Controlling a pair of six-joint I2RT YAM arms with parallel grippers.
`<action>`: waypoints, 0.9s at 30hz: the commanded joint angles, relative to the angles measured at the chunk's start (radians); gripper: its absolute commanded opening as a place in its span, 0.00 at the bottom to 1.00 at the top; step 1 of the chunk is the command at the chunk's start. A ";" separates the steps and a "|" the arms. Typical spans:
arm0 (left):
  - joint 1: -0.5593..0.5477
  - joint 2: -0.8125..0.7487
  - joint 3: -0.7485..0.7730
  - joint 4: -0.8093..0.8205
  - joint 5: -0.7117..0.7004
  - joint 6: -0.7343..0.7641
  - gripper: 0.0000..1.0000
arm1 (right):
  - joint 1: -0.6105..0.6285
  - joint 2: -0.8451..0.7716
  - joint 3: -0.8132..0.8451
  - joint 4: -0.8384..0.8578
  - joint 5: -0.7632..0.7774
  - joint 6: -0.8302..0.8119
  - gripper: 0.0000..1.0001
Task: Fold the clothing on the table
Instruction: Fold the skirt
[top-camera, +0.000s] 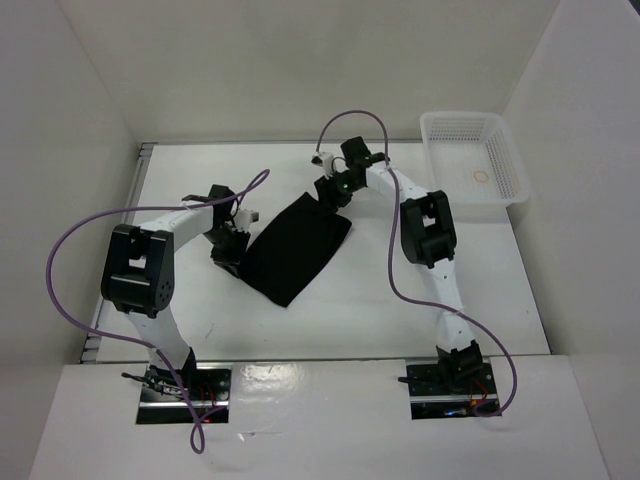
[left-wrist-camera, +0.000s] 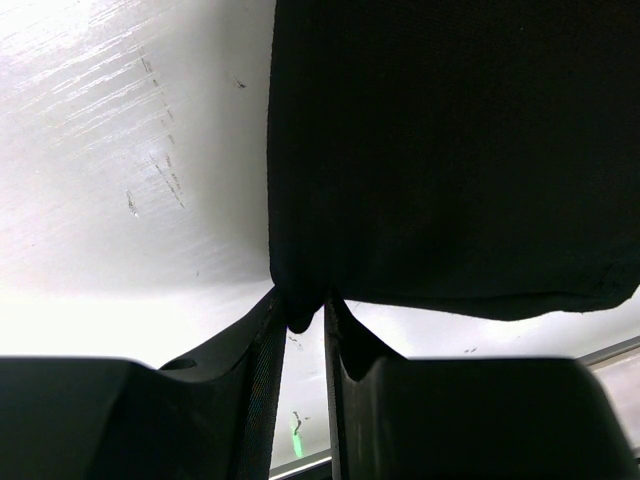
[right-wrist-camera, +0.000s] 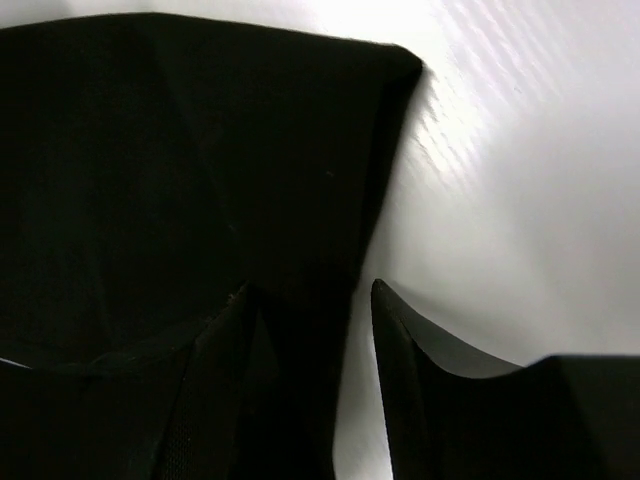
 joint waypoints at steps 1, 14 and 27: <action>0.001 0.007 0.030 -0.014 0.024 0.016 0.27 | 0.034 0.067 0.033 -0.090 0.027 -0.007 0.55; 0.001 0.007 0.030 -0.014 0.024 0.016 0.27 | 0.034 0.066 0.065 -0.102 0.125 0.014 0.25; 0.001 0.007 0.030 -0.014 0.042 0.016 0.26 | 0.192 -0.233 -0.049 -0.024 0.540 0.071 0.00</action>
